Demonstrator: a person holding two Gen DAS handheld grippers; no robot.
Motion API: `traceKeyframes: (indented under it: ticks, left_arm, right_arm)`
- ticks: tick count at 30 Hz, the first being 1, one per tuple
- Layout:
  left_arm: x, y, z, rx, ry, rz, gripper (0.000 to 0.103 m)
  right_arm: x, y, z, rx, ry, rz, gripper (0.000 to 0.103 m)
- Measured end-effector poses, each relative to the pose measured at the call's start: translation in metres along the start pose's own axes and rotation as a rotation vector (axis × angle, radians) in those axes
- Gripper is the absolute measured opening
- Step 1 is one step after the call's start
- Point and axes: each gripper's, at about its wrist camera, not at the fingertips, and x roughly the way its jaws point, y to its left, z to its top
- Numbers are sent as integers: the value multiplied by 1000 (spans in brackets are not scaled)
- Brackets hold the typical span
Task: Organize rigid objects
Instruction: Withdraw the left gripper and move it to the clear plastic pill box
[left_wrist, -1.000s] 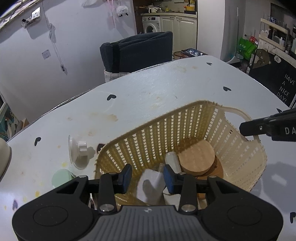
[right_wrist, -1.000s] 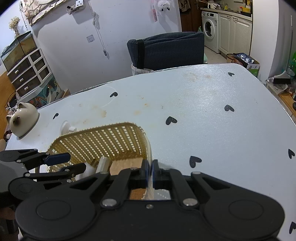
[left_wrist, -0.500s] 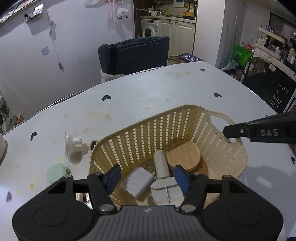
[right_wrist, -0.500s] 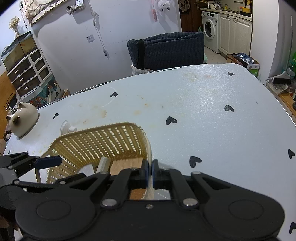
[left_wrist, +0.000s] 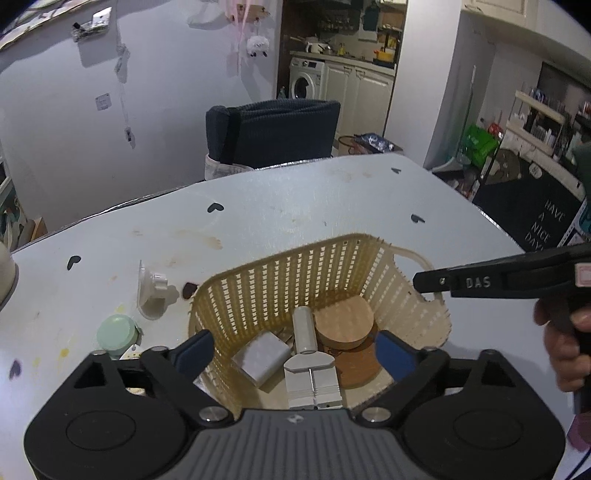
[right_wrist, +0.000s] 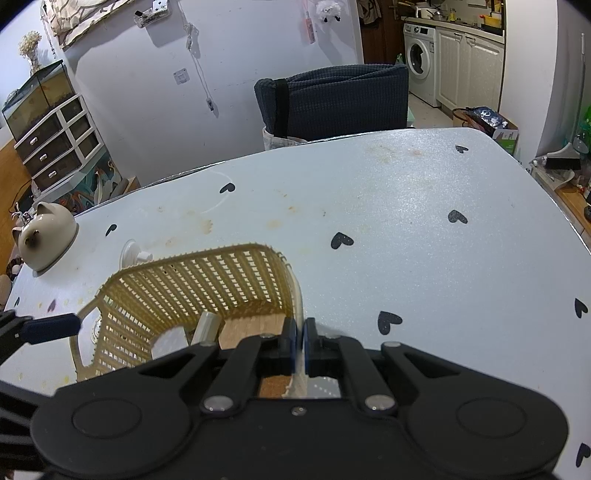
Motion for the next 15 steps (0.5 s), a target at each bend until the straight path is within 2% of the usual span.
traceKeyframes:
  ticks: [4,15]
  left_arm:
    - [-10,3,-2,-23,-19,5,103]
    - [-33,38,-21,-153,-93,31,103]
  right_arm:
    - [0,0,0,-3,0,-1,4]
    - [0,0,0,-4,0,-1,4]
